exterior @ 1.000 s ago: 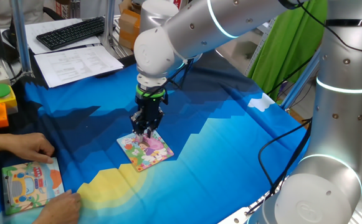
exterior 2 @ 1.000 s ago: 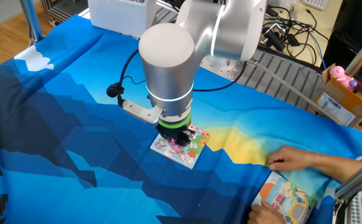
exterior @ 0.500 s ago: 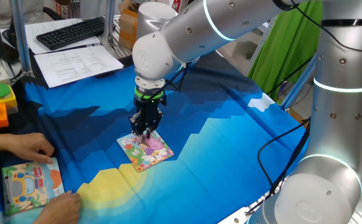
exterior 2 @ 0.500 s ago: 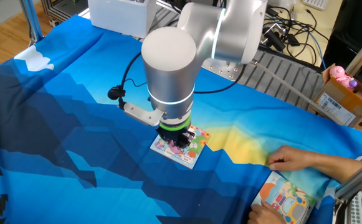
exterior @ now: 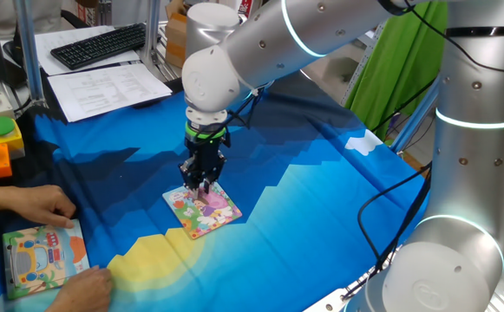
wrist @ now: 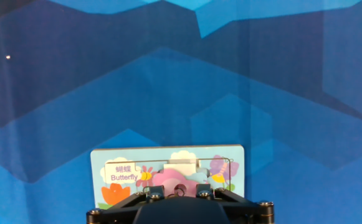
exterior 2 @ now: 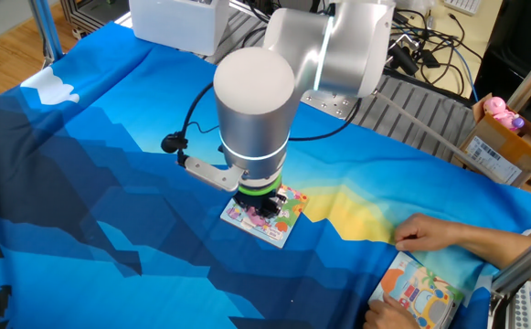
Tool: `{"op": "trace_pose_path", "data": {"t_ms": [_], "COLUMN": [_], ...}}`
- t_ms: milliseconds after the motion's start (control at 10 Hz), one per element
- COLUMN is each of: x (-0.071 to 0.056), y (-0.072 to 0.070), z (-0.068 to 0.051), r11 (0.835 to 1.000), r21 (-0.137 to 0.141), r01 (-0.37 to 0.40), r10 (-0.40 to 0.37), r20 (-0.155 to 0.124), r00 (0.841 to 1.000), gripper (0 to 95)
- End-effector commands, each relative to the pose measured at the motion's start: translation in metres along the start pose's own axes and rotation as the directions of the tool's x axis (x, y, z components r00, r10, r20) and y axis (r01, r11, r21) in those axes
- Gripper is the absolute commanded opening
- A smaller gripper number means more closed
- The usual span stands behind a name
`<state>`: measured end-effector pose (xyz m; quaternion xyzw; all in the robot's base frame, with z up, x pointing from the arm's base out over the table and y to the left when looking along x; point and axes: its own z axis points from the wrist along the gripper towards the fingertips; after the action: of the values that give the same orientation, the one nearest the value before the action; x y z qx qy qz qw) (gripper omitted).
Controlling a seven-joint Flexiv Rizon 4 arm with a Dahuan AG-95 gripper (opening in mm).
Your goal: Assemble one piece of a puzzle
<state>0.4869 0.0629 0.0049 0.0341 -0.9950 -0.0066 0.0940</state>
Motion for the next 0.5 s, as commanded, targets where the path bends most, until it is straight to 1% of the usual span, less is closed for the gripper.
{"op": "trace_pose_path", "data": {"t_ms": [100, 200, 400, 500], "x": [0.0016, 0.0024, 0.004, 0.0041], "y": [-0.0009, -0.0008, -0.0009, -0.0027], "z": [0.0001, 0.0008, 0.001, 0.0015], "r11": [1.0, 1.0, 1.0, 0.999], "r21": [0.01, 0.017, 0.027, 0.039], "r01": [0.004, 0.001, 0.0, 0.002], "r10": [-0.004, -0.001, 0.0, -0.002], "r20": [-0.005, -0.005, -0.015, -0.017], "r00": [1.0, 1.0, 1.0, 1.0], "gripper": [0.0, 0.0, 0.0, 0.0]}}
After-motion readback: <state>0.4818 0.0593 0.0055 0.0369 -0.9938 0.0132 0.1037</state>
